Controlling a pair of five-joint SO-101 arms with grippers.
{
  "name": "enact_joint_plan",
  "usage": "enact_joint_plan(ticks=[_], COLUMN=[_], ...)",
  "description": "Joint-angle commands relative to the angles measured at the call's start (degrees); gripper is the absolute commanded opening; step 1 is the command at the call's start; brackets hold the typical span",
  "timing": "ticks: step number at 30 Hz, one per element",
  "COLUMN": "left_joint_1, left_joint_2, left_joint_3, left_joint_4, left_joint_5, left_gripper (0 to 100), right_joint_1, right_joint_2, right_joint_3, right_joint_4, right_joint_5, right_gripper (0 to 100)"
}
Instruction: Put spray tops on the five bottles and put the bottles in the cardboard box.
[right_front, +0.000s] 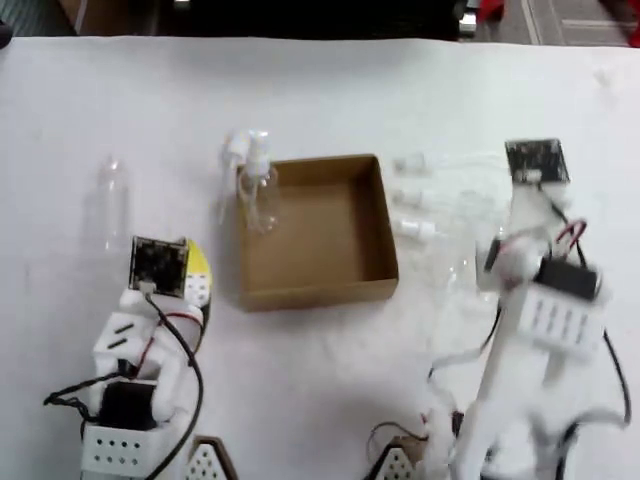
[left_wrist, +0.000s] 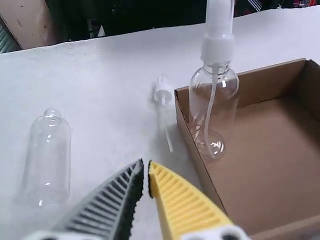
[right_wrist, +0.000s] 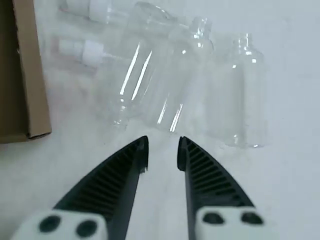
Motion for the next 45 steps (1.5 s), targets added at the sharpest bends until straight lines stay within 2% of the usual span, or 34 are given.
enact_joint_plan(ticks=[1,5,11,17,33,37,45], left_joint_1=[1.1,1.5,1.2,1.5,1.6,1.6,1.6], left_joint_2=[-0.1,-0.1,-0.1,-0.1,-0.1,-0.1,-0.1], left_joint_3=[-0.6,0.0,0.1,1.4,1.2,1.2,1.1], left_joint_4=[-1.1,-1.3,-1.6,-4.2,-4.3,-4.2,-4.3], left_joint_5=[-0.8,-1.1,-1.2,-1.2,-1.2,-1.2,-1.2], left_gripper=[2,2,2,2,2,2,2], right_joint_1=[-1.4,-1.7,-1.7,-1.4,-1.2,-0.9,-1.1], right_joint_2=[13.5,23.7,36.2,50.7,74.6,77.1,78.1], right_joint_3=[-15.2,-26.5,-38.1,-47.9,-71.1,-72.9,-72.8], right_joint_4=[6.8,11.8,12.3,14.6,18.2,18.2,21.4], right_joint_5=[-1.2,-2.8,-5.5,-5.6,-8.1,-8.3,-7.8], right_gripper=[10.1,17.2,17.7,23.1,23.1,22.8,14.9])
